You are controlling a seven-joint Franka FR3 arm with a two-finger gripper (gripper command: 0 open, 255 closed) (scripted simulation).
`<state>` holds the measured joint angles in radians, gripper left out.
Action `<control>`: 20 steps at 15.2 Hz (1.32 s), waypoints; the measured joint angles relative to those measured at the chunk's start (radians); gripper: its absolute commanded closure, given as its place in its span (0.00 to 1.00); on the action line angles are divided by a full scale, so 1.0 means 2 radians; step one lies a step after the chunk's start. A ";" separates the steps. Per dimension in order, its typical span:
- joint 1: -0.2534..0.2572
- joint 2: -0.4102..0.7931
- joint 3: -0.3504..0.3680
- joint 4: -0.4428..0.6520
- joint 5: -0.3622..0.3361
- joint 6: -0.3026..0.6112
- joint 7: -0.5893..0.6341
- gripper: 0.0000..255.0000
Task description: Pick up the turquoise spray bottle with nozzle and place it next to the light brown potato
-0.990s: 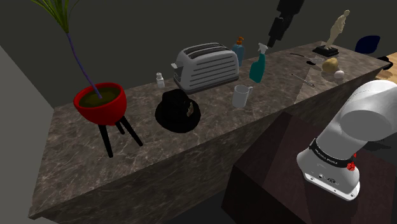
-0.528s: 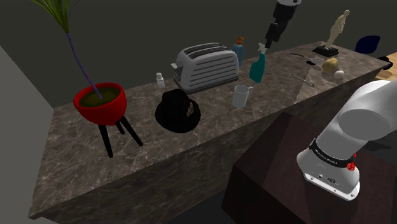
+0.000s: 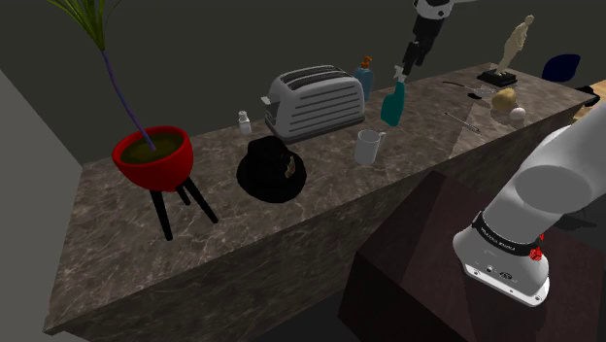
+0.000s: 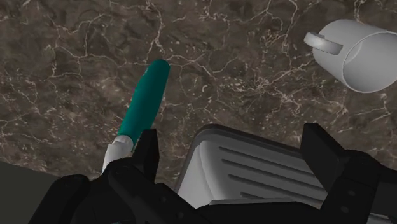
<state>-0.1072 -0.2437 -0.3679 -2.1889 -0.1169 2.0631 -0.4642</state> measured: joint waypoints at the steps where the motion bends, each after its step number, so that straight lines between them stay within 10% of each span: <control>1: -0.001 0.022 -0.008 0.014 0.006 0.008 -0.010 0.00; 9: -0.022 0.149 -0.045 0.105 0.055 0.040 -0.076 0.00; 20: -0.027 0.181 -0.046 0.089 0.072 0.085 -0.089 0.00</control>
<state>-0.1617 0.1186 -0.4592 -2.0116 0.0278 2.2329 -0.6419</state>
